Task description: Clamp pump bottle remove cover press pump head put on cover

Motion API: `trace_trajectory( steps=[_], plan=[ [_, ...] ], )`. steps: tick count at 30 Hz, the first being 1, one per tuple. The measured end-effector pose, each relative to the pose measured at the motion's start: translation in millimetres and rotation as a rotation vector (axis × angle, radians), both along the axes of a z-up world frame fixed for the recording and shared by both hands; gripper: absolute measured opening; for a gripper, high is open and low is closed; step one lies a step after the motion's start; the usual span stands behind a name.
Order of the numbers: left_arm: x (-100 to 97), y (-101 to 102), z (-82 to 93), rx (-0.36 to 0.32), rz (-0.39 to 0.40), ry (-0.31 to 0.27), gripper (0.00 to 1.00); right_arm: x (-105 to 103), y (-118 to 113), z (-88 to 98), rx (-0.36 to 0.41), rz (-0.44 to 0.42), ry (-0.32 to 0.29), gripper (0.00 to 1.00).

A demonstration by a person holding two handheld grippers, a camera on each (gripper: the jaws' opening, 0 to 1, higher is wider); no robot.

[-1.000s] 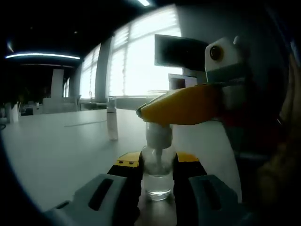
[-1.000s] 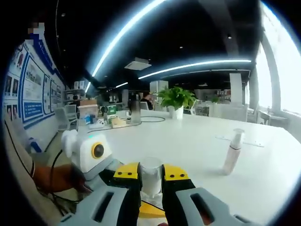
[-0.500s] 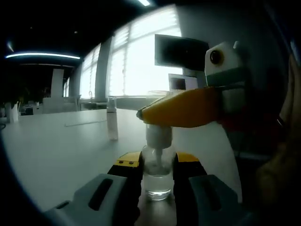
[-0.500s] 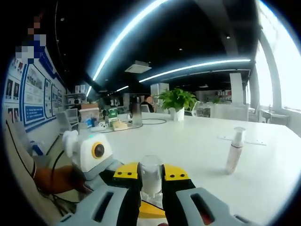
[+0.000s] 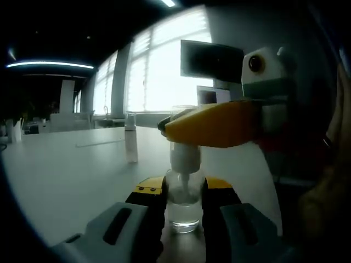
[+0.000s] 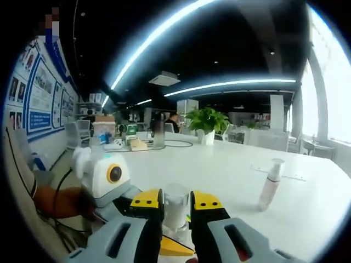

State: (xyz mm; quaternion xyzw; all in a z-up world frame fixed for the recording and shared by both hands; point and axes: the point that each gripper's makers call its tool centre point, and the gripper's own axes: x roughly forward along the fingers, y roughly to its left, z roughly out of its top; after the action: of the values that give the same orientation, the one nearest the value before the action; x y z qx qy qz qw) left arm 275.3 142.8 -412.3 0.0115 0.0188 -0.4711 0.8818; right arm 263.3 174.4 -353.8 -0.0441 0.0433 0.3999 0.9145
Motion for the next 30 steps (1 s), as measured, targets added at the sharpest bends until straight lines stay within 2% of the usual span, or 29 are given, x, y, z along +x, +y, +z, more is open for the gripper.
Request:
trace_trajectory(
  steps=[21, 30],
  plan=[
    [-1.0, -0.1, 0.2, 0.000, 0.000, 0.000, 0.16, -5.2, -2.1, 25.1, 0.037, -0.001, -0.060, 0.15],
    [-0.7, -0.1, 0.4, 0.001, 0.001, 0.000, 0.16, -1.4, -19.9, 37.2, 0.058, -0.042, -0.084, 0.14]
  ],
)
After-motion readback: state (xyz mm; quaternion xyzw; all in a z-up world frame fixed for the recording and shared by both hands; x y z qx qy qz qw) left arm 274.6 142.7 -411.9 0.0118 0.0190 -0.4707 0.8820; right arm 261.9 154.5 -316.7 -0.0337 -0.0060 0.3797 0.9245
